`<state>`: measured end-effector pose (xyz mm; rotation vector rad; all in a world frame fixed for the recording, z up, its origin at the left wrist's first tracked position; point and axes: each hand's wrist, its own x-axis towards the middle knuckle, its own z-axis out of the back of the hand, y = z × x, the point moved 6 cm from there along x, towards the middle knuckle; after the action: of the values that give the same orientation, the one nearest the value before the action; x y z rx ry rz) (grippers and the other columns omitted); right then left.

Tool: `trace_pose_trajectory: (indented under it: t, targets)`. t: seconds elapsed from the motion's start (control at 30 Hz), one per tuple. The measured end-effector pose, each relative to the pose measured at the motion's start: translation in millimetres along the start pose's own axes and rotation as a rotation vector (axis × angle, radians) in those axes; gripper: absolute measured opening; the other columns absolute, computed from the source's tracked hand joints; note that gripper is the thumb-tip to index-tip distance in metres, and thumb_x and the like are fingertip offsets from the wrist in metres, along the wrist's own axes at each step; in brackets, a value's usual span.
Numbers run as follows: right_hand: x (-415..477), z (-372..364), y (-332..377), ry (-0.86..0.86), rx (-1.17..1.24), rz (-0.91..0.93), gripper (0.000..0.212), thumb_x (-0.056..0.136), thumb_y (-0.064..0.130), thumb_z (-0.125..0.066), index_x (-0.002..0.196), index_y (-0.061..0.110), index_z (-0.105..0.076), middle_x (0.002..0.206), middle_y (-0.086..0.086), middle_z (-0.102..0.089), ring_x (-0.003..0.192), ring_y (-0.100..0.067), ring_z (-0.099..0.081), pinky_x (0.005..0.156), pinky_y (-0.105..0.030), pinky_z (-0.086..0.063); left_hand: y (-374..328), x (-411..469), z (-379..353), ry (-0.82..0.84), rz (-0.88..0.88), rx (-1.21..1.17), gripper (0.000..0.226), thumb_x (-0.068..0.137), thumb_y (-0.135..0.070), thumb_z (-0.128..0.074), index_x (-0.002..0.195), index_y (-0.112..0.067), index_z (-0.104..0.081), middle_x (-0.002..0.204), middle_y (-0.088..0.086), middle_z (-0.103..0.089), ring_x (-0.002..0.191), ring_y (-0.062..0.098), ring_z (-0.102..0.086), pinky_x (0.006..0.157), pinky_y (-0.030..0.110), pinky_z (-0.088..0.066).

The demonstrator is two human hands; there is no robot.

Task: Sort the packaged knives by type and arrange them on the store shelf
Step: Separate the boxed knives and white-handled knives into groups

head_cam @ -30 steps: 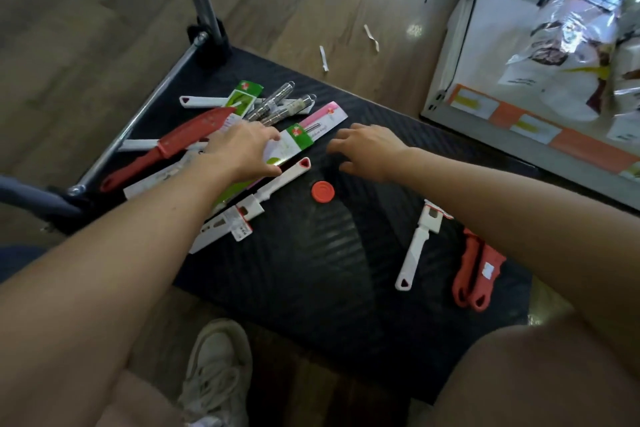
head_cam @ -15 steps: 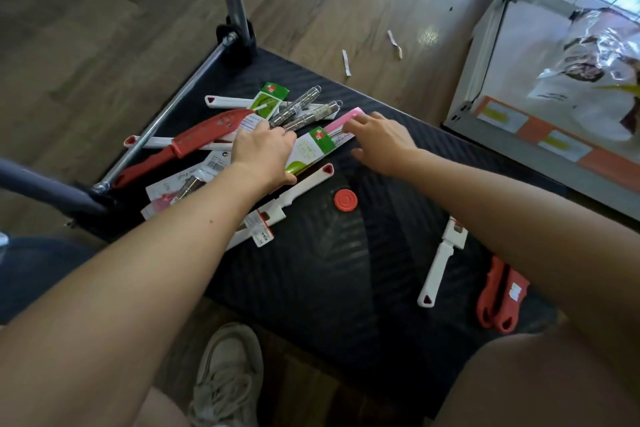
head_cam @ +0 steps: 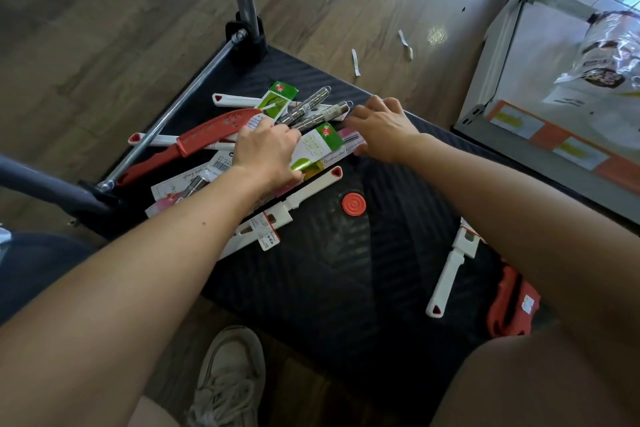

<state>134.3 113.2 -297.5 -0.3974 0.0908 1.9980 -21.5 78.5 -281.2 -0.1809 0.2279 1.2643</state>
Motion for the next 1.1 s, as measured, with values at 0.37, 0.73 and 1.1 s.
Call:
trace_pose_trajectory:
  t: [0.37,0.73,1.1]
  targets:
    - [-37.8,15.5,-47.6,-0.123,0.014,-0.028,0.021,0.095,0.027,-0.049,0.108,0.023,-0.066,0.114,0.004,-0.066,0.110,-0.021,-0.046,0.093,-0.035,-0.030,-18.4,0.2,30.2,-0.150,-0.008,-0.379,0.061,0.078,-0.030,-0.071,0.132,-0.015,-0.048,0.125,0.009,-0.054,0.113,0.028,-0.054,0.091,0.038,-0.046]
    - [-99.7,34.2,-110.7,-0.247,0.002,-0.245,0.028,0.096,0.028,-0.049,0.108,0.015,-0.070,0.111,-0.001,-0.069,0.096,-0.025,-0.051,0.076,-0.032,-0.041,-60.7,0.7,91.5,-0.404,-0.005,-0.557,0.063,0.080,-0.033,-0.071,0.135,-0.010,-0.049,0.126,0.012,-0.056,0.113,0.027,-0.055,0.088,0.034,-0.045]
    - [-148.4,35.5,-127.3,-0.271,-0.014,-0.268,0.027,0.096,0.026,-0.048,0.112,0.018,-0.068,0.114,-0.001,-0.067,0.099,-0.024,-0.056,0.071,-0.027,-0.035,-101.7,-6.7,97.0,-0.409,-0.017,-0.633,0.055,0.079,-0.035,-0.072,0.125,-0.008,-0.057,0.120,0.010,-0.058,0.107,0.022,-0.057,0.073,0.021,-0.038]
